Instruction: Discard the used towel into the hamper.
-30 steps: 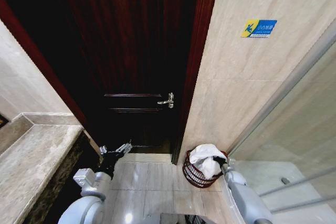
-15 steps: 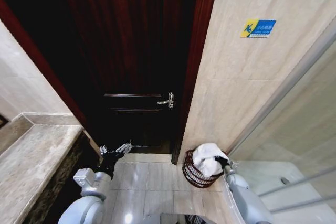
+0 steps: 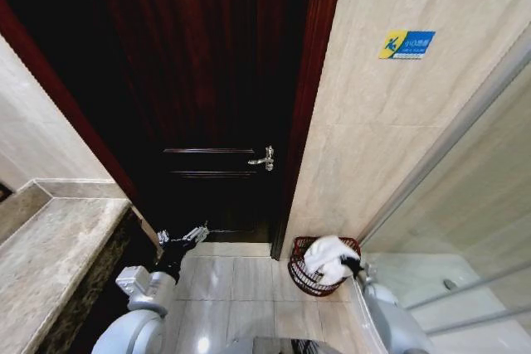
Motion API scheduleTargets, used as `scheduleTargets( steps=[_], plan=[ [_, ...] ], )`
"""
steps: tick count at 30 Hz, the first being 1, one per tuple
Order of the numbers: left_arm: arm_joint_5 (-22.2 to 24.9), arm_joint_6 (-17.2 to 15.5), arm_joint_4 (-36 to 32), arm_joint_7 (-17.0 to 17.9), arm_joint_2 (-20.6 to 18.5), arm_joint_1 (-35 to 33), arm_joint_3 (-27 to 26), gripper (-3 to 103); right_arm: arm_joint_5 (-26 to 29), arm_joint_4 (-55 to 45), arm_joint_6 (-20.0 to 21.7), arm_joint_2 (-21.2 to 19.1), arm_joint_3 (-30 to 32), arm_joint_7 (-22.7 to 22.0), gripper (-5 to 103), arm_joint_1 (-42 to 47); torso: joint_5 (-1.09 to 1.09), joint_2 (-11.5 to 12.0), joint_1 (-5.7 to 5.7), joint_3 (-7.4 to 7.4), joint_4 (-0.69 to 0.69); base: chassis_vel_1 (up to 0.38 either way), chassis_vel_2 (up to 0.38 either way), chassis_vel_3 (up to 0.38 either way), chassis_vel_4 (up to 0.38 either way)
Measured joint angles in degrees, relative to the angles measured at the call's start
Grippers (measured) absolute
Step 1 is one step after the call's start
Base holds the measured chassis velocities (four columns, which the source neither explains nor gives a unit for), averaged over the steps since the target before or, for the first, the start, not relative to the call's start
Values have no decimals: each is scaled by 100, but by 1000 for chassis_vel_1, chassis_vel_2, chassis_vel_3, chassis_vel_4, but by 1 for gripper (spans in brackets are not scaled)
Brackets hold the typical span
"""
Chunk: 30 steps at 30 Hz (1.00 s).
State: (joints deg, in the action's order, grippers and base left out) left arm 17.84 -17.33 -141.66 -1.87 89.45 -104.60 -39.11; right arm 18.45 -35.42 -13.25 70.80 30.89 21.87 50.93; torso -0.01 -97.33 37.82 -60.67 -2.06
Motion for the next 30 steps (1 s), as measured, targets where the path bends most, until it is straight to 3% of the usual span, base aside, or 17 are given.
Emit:
scheduleTargets(
  steps=[2,3,5,7,11,16,30],
  plan=[
    [0,0,0,0,0,0,0,97,-733,322,143,39,107,-143,12,-29,3,0,0,-1,6,0,0,0,0],
    [0,0,0,0,0,0,0,97,-733,322,143,39,107,-143,12,-29,3,0,0,-1,6,0,0,0,0],
    [0,0,0,0,0,0,0,97,-1333,401,242,49,168,-111,12,178,3,0,0,-1,9,0,0,0,0],
    [0,0,0,0,0,0,0,97,-1446,388,219,49,177,-50,12,249,1,0,0,-1,9,0,0,0,0],
    [-1,0,0,0,0,0,0,97,-1394,396,0,49,205,-26,12,263,0,0,-1,-1,7,0,0,0,0],
    [0,0,0,0,0,0,0,97,-1234,506,-365,50,213,-315,12,76,1,0,0,-1,3,0,0,0,0],
    [0,0,-1,0,0,0,0,97,-1266,389,-291,125,204,-495,12,167,1,0,-1,0,6,0,0,0,0]
  ],
)
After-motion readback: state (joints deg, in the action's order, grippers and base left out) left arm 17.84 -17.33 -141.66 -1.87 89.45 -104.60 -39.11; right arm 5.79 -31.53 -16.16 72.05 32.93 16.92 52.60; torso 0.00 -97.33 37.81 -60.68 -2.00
